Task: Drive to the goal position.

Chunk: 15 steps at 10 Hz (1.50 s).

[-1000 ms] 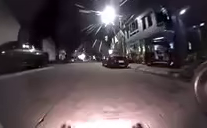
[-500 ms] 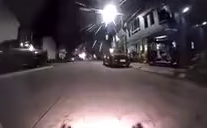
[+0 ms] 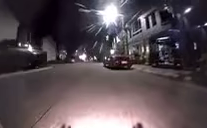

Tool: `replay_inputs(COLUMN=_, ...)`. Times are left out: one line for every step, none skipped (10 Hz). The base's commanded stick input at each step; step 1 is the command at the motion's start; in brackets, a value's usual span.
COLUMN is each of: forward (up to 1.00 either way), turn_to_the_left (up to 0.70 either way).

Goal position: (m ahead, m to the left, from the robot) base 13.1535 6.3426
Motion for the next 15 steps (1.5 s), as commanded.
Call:
replay_inputs(forward=0.60, turn_to_the_left=0.00)
replay_inputs(forward=0.60, turn_to_the_left=0.00)
replay_inputs(forward=0.60, turn_to_the_left=0.00)
replay_inputs(forward=0.60, turn_to_the_left=0.00)
replay_inputs(forward=0.60, turn_to_the_left=0.05)
replay_inputs(forward=0.60, turn_to_the_left=0.15)
replay_inputs(forward=0.60, turn_to_the_left=0.12)
replay_inputs(forward=0.60, turn_to_the_left=0.04)
replay_inputs(forward=0.60, turn_to_the_left=0.00)
replay_inputs(forward=0.60, turn_to_the_left=0.00)
replay_inputs(forward=0.60, turn_to_the_left=0.00)
replay_inputs(forward=0.60, turn_to_the_left=0.00)
replay_inputs(forward=0.60, turn_to_the_left=0.00)
replay_inputs(forward=0.60, turn_to_the_left=0.00)
replay_inputs(forward=0.60, turn_to_the_left=0.00)
